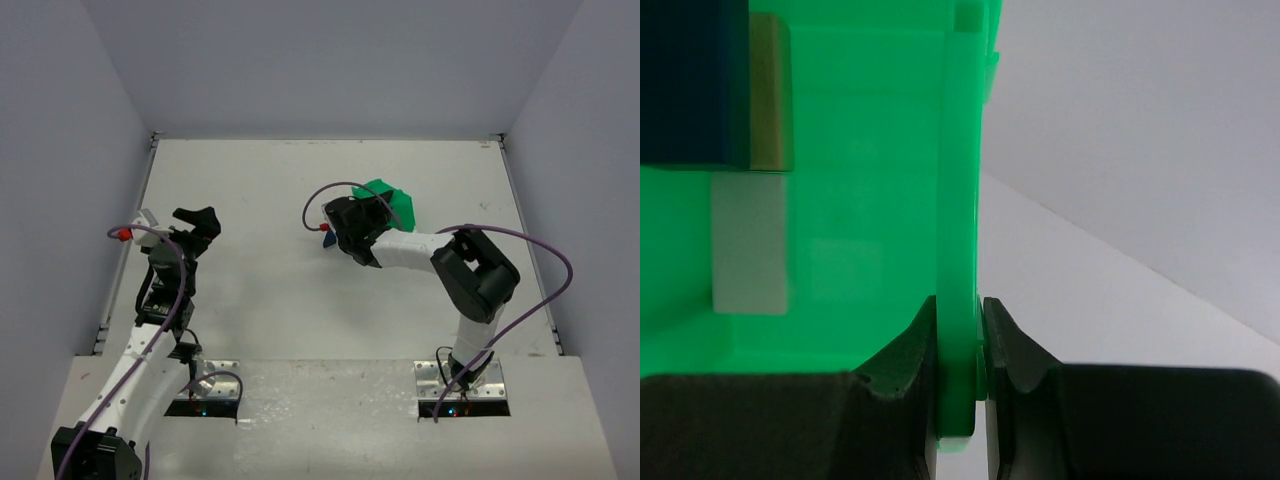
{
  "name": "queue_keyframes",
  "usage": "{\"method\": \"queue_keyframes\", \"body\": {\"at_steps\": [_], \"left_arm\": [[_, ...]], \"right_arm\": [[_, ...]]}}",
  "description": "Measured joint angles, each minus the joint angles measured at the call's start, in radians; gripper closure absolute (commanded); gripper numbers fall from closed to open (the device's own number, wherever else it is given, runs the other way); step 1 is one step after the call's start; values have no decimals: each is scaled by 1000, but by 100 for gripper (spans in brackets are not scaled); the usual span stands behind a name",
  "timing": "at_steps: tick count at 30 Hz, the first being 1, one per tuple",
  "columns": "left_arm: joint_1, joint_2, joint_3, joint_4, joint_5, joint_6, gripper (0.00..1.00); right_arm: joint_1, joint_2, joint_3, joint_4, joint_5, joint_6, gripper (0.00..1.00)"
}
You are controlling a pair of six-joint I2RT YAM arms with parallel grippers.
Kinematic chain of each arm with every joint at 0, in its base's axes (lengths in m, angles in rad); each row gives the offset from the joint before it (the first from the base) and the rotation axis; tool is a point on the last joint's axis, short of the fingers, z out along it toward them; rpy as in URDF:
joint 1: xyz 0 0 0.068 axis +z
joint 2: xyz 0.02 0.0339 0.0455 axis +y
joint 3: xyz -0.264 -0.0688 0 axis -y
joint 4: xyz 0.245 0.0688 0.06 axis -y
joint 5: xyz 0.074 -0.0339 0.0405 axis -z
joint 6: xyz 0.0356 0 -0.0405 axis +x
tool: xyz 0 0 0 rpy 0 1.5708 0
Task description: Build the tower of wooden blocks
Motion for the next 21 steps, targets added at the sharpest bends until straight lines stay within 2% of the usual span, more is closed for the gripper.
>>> {"method": "queue_keyframes", "body": {"at_steps": [6, 15, 21], "left_arm": [[0, 20, 0, 0, 1, 0, 0], [0, 72, 8, -4, 21, 0, 0], [0, 72, 18, -2, 36, 0, 0]], "right_arm": [[25, 11, 6, -29, 58, 29, 100], [81, 55, 9, 13, 180, -30, 100], [149, 131, 84, -114, 303, 63, 100]]}}
